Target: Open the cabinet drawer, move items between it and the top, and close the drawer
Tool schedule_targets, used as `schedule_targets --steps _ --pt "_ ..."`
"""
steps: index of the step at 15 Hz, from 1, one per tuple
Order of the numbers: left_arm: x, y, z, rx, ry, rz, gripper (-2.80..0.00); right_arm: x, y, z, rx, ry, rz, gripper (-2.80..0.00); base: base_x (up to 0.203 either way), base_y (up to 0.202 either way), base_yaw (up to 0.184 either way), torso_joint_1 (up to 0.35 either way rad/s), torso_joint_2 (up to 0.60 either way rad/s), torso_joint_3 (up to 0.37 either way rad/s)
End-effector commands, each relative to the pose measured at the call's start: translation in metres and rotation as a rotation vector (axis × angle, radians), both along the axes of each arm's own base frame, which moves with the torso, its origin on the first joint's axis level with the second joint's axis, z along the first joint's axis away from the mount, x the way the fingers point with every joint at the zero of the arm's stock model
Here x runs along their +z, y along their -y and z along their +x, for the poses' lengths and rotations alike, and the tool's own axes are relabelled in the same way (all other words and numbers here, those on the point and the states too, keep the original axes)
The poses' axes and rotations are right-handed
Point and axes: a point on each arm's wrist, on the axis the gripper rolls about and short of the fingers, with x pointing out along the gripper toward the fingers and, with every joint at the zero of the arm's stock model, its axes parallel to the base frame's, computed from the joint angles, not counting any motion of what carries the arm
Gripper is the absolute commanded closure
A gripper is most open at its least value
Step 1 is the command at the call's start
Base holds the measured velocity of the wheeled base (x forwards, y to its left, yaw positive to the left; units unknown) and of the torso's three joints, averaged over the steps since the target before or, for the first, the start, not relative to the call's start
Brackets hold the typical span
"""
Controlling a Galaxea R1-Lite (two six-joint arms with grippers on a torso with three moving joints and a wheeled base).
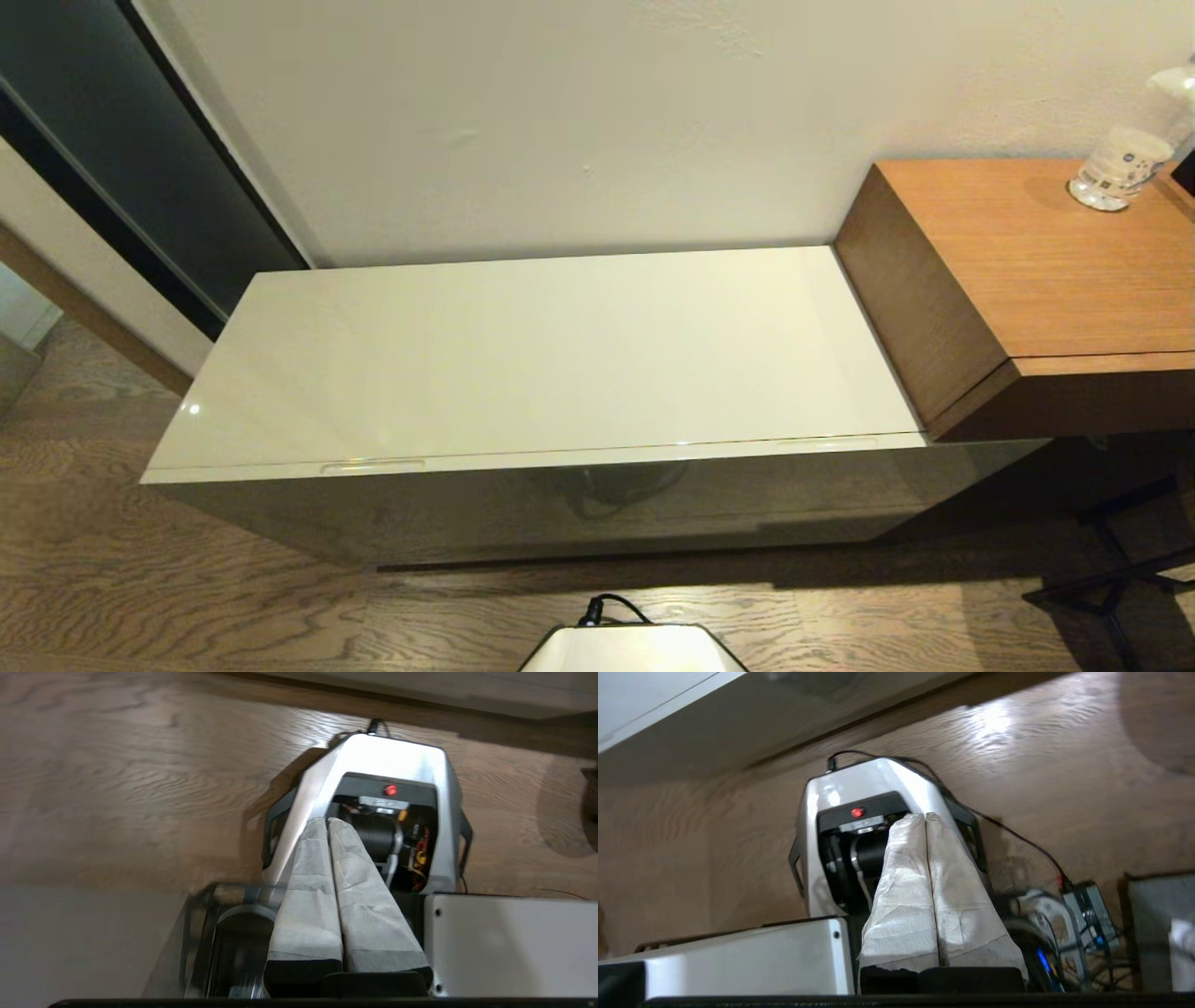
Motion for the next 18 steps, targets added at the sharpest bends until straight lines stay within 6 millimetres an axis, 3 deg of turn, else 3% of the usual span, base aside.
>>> schedule_targets --steps 1,5,7,9,11,14,16,18 --pt "-0.005 0.002 -0.020 0.027 0.042 0.010 0.00 -0.006 0.004 -0.029 -0.058 0.053 0.007 0.00 0.000 0.000 0.000 0.000 0.00 0.000" --pt "-0.031 0.006 -0.062 0.009 0.056 0.070 0.00 -0.029 -0.007 -0.078 -0.136 0.169 -0.153 0.00 0.000 0.000 0.000 0.000 0.00 0.000" --pt "-0.033 0.007 -0.067 0.024 0.050 0.084 0.00 -0.042 -0.011 -0.091 -0.112 0.172 -0.201 0.00 0.000 0.000 0.000 0.000 0.00 0.000" --pt "-0.032 0.005 -0.068 0.008 0.051 0.091 0.00 -0.047 -0.009 -0.095 -0.053 0.177 -0.257 0.00 0.000 0.000 0.000 0.000 0.00 0.000" --pt "-0.045 0.005 -0.073 -0.023 0.050 0.111 0.00 -0.063 -0.008 -0.106 -0.017 0.191 -0.283 0.00 0.000 0.000 0.000 0.000 0.00 0.000" --pt "-0.054 0.004 -0.078 -0.046 0.026 0.116 0.00 -0.073 -0.007 -0.110 0.033 0.203 -0.322 0.00 0.000 0.000 0.000 0.000 0.00 0.000" --pt "-0.071 0.003 -0.087 -0.076 0.064 0.135 0.00 -0.091 -0.006 -0.114 0.071 0.282 -0.324 0.00 0.000 0.000 0.000 0.000 0.00 0.000" --pt "-0.097 0.002 -0.093 -0.119 0.089 0.193 0.00 -0.111 -0.006 -0.101 0.096 0.354 -0.356 0.00 0.000 0.000 0.000 0.000 0.00 0.000"
